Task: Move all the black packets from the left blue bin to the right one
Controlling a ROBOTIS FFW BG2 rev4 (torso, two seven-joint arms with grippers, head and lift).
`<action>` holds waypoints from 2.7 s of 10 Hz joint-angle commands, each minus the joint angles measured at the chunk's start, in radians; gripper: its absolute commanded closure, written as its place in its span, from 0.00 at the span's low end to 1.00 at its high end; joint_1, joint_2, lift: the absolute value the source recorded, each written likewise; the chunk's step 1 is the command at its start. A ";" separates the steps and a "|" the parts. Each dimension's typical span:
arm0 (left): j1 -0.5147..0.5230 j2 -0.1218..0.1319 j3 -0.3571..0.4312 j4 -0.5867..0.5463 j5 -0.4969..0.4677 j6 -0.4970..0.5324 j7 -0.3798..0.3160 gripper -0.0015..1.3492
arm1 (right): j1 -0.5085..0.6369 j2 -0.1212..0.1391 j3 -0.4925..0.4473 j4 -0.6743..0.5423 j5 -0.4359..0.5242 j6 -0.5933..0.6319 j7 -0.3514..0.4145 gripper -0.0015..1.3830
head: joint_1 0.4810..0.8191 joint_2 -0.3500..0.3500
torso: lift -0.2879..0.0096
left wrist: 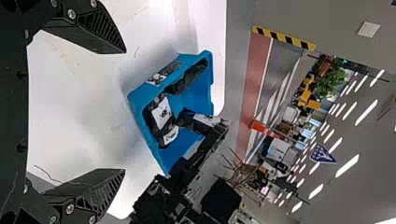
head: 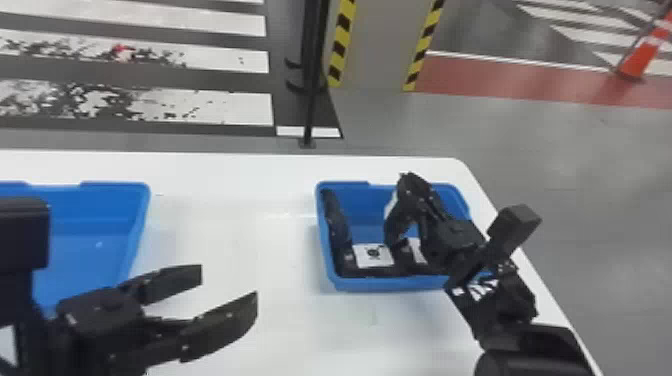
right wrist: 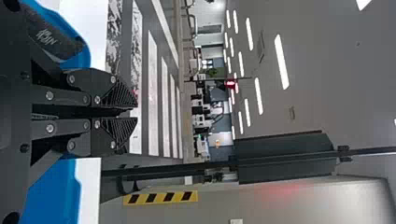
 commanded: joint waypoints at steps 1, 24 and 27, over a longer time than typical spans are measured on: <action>0.049 -0.003 0.042 -0.009 0.002 -0.055 -0.001 0.12 | 0.014 -0.001 -0.033 0.013 0.000 0.010 -0.009 0.42 | 0.63 0.16 | 0.35; 0.410 -0.147 0.349 0.180 -0.181 -0.978 0.004 0.12 | 0.591 0.095 0.047 -0.524 -0.070 -0.107 -0.105 0.08 | 0.63 0.68 | 0.35; 0.395 -0.144 0.333 0.180 -0.185 -0.951 0.004 0.12 | 0.586 0.095 0.057 -0.514 -0.077 -0.110 -0.105 0.08 | 0.63 0.68 | 0.35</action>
